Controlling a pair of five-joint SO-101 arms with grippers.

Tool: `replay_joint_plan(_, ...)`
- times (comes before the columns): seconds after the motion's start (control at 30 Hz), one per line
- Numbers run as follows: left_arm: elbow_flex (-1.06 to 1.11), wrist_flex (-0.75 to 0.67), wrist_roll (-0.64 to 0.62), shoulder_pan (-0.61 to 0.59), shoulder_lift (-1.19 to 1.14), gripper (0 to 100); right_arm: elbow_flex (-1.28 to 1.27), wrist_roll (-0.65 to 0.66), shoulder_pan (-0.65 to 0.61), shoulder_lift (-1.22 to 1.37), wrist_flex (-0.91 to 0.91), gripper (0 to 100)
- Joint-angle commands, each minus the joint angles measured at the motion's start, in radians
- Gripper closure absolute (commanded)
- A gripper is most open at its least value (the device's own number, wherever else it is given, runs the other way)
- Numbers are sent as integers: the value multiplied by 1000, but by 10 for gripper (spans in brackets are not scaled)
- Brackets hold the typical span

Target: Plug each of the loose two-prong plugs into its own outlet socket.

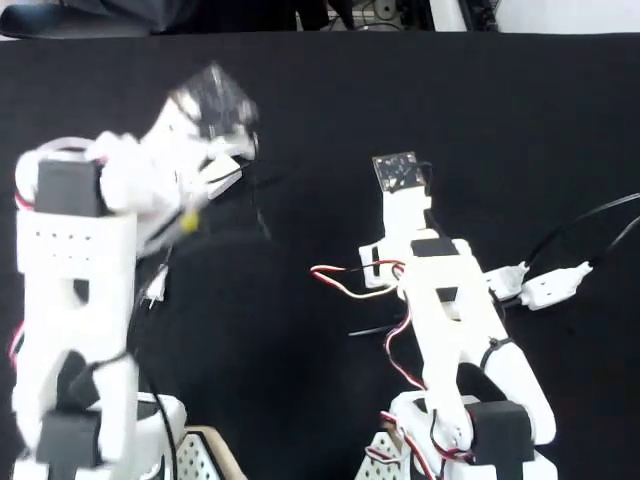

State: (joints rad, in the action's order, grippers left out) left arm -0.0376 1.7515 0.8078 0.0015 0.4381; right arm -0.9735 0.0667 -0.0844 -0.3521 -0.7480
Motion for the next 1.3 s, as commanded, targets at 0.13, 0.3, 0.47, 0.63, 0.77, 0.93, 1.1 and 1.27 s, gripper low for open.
replay_joint_plan(0.13,788,-258,109,16,420,971,12,9,12,2,23,878)
replay_joint_plan(0.3,1236,-525,110,101,715,971,10,9,12,2,23,878)
replay_joint_plan(0.47,1506,-646,106,189,921,971,10,9,12,2,23,878)
replay_joint_plan(0.63,1575,-658,107,188,1008,971,10,9,12,2,23,878)
replay_joint_plan(0.77,1584,-675,104,166,1007,970,10,9,12,2,23,878)
replay_joint_plan(0.93,1580,-667,49,145,1007,970,10,9,12,2,23,878)
replay_joint_plan(1.1,1575,-666,-6,133,1007,873,10,9,12,2,23,878)
replay_joint_plan(1.27,1566,-667,-66,131,1008,728,10,9,12,2,23,878)
